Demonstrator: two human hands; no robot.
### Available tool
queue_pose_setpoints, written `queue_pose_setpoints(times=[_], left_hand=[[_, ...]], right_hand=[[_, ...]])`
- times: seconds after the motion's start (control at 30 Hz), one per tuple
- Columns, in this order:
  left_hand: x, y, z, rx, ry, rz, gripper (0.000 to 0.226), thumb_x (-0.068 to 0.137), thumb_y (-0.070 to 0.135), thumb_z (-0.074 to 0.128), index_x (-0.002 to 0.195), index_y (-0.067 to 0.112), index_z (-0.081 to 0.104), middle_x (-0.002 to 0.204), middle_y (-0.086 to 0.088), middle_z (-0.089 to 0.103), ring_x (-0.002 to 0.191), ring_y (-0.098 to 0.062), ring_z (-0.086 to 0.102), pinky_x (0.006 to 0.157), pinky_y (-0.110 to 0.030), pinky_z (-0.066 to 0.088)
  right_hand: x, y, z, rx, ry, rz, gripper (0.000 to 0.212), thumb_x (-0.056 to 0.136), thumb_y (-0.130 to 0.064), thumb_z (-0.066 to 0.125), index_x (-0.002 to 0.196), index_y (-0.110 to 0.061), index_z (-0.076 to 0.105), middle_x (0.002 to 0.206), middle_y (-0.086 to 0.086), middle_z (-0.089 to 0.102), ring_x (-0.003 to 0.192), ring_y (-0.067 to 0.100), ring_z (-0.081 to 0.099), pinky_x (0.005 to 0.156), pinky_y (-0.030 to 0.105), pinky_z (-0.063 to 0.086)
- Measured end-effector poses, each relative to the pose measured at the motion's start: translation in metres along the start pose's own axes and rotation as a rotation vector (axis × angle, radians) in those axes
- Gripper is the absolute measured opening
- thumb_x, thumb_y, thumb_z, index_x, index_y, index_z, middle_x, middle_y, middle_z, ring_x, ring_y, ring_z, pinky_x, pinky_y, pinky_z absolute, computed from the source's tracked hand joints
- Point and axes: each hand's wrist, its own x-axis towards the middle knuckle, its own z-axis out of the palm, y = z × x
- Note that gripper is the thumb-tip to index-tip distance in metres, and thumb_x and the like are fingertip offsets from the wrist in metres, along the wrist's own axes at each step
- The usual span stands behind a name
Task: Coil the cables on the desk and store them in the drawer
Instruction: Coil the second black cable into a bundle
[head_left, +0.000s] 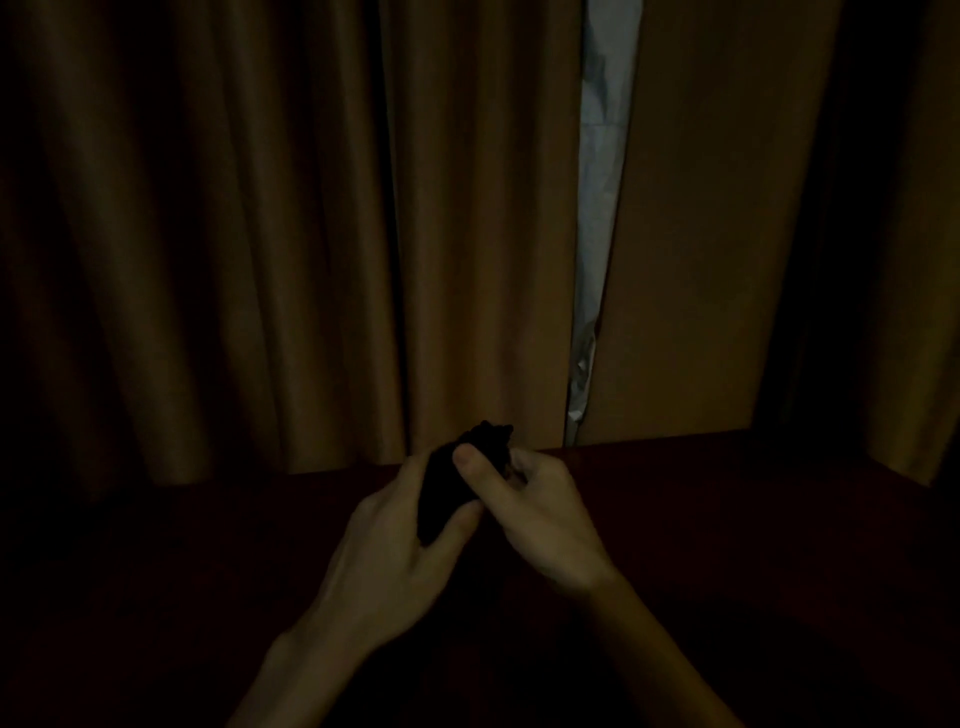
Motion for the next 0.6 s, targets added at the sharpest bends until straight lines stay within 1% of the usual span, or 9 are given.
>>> queue_pose_setpoints(times=[0.1,0.17,0.23,0.33,0.4,0.47,0.53,0.57,0.6], left_hand=[[0.002,0.004,0.000,-0.219,0.055,-0.150,0.039,0.089,0.053,0.056,0.127,0.041,0.058,0.103,0.024,0.072,0.093,0.004,0.069,0.076,-0.016,0.053],[0.005,0.006,-0.001,-0.473,0.086,-0.298,0.037,0.089,0.049,0.058,0.118,0.030,0.068,0.093,0.013,0.075,0.081,0.000,0.070,0.068,-0.017,0.052],[0.008,0.011,-0.003,-0.666,0.064,-0.425,0.043,0.084,0.051,0.059,0.107,0.019,0.075,0.079,0.000,0.070,0.066,-0.008,0.062,0.058,-0.019,0.042],[0.008,0.015,-0.004,-0.889,-0.109,-0.476,0.043,0.090,0.053,0.062,0.106,0.015,0.078,0.071,-0.007,0.059,0.057,-0.015,0.041,0.057,-0.029,0.024],[0.006,0.019,-0.003,-1.021,-0.240,-0.473,0.047,0.095,0.052,0.055,0.115,0.015,0.075,0.068,-0.006,0.055,0.051,-0.011,0.040,0.054,-0.027,0.024],[0.006,0.022,-0.004,-1.031,-0.289,-0.508,0.048,0.099,0.052,0.049,0.118,0.015,0.074,0.069,-0.009,0.056,0.051,-0.012,0.045,0.052,-0.026,0.030],[0.007,0.020,-0.002,-0.855,-0.233,-0.519,0.054,0.096,0.057,0.041,0.112,0.020,0.077,0.073,-0.015,0.062,0.057,-0.019,0.051,0.059,-0.032,0.037],[0.008,0.017,-0.001,-0.744,-0.163,-0.504,0.054,0.097,0.057,0.039,0.111,0.021,0.077,0.076,-0.016,0.067,0.061,-0.023,0.056,0.062,-0.034,0.041],[0.008,0.015,0.002,-0.651,-0.078,-0.481,0.050,0.100,0.053,0.039,0.112,0.020,0.074,0.080,-0.013,0.071,0.065,-0.025,0.062,0.064,-0.035,0.045]], right_hand=[[-0.001,-0.001,-0.008,0.028,-0.115,-0.009,0.031,0.098,-0.035,0.063,0.081,-0.010,0.062,0.068,-0.012,0.060,0.063,-0.001,0.057,0.059,0.015,0.044],[0.000,0.002,-0.015,0.111,-0.184,0.009,0.022,0.100,-0.025,0.062,0.089,-0.007,0.058,0.067,-0.006,0.049,0.056,0.001,0.045,0.053,0.015,0.037],[0.001,0.006,-0.019,0.184,-0.229,0.015,0.019,0.099,-0.023,0.066,0.098,-0.005,0.059,0.073,-0.001,0.049,0.056,0.003,0.042,0.051,0.016,0.034],[0.003,0.004,-0.021,0.298,-0.344,0.065,0.038,0.092,-0.025,0.071,0.118,-0.001,0.057,0.074,-0.005,0.059,0.048,0.000,0.041,0.045,0.015,0.030],[0.000,0.001,-0.022,0.301,-0.432,0.039,0.039,0.092,-0.030,0.073,0.120,-0.006,0.060,0.074,0.002,0.059,0.046,0.000,0.040,0.043,0.014,0.029],[-0.004,-0.004,-0.021,0.248,-0.437,0.029,0.042,0.094,-0.035,0.071,0.119,-0.002,0.064,0.076,0.014,0.054,0.047,0.005,0.045,0.043,0.019,0.038],[-0.004,-0.006,-0.018,0.223,-0.412,0.011,0.039,0.101,-0.029,0.064,0.113,0.008,0.064,0.077,0.021,0.059,0.064,0.026,0.062,0.063,0.040,0.057],[-0.004,-0.006,-0.016,0.199,-0.391,-0.001,0.036,0.102,-0.025,0.062,0.111,0.010,0.064,0.080,0.025,0.062,0.074,0.035,0.065,0.073,0.050,0.055],[-0.004,-0.006,-0.014,0.160,-0.363,-0.012,0.033,0.102,-0.022,0.063,0.110,0.010,0.066,0.084,0.029,0.065,0.079,0.038,0.065,0.078,0.052,0.053]])
